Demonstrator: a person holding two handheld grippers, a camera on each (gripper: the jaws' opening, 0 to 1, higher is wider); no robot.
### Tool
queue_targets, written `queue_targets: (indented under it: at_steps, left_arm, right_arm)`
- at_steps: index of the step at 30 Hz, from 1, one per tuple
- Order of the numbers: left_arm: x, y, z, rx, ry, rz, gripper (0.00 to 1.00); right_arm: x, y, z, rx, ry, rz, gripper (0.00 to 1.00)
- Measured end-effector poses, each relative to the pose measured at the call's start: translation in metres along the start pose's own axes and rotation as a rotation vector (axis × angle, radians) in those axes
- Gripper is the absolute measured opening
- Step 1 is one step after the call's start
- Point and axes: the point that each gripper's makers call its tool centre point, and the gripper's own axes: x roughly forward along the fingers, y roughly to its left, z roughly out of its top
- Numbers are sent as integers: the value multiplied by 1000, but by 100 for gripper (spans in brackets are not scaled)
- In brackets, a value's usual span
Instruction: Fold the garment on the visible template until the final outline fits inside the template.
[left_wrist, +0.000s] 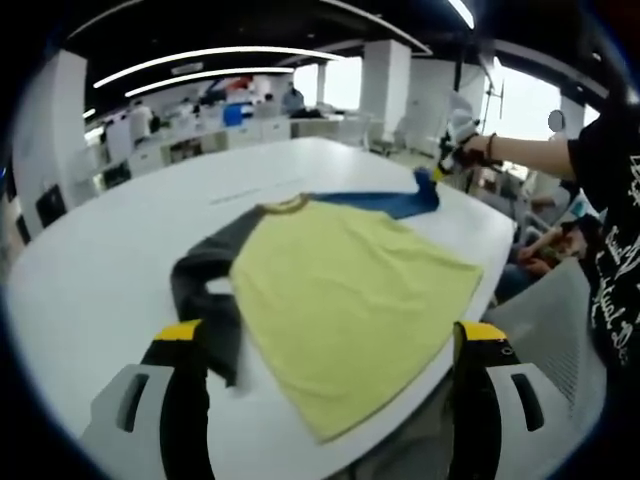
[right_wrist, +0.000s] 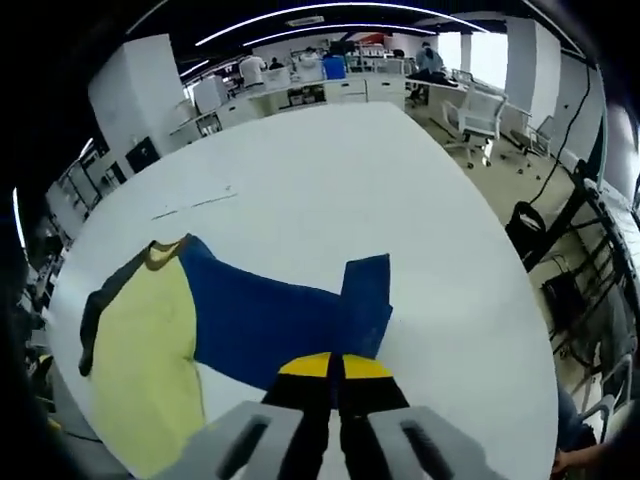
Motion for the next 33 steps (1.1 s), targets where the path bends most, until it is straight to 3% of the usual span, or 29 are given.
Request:
queue_targets:
  at_steps: [9,25,33]
  left_arm:
    - [0,0,0,-2,-2,-1,99]
    - [1,-1,-1,-3,2,-9,99]
    - [2,-2,-2,2,9,-17,99]
  right_arm:
    - [7,30,12,-76,2,49,0]
    - [14,115,18,-180,-2,177,0]
    - [14,137,18,-215,0,207,0]
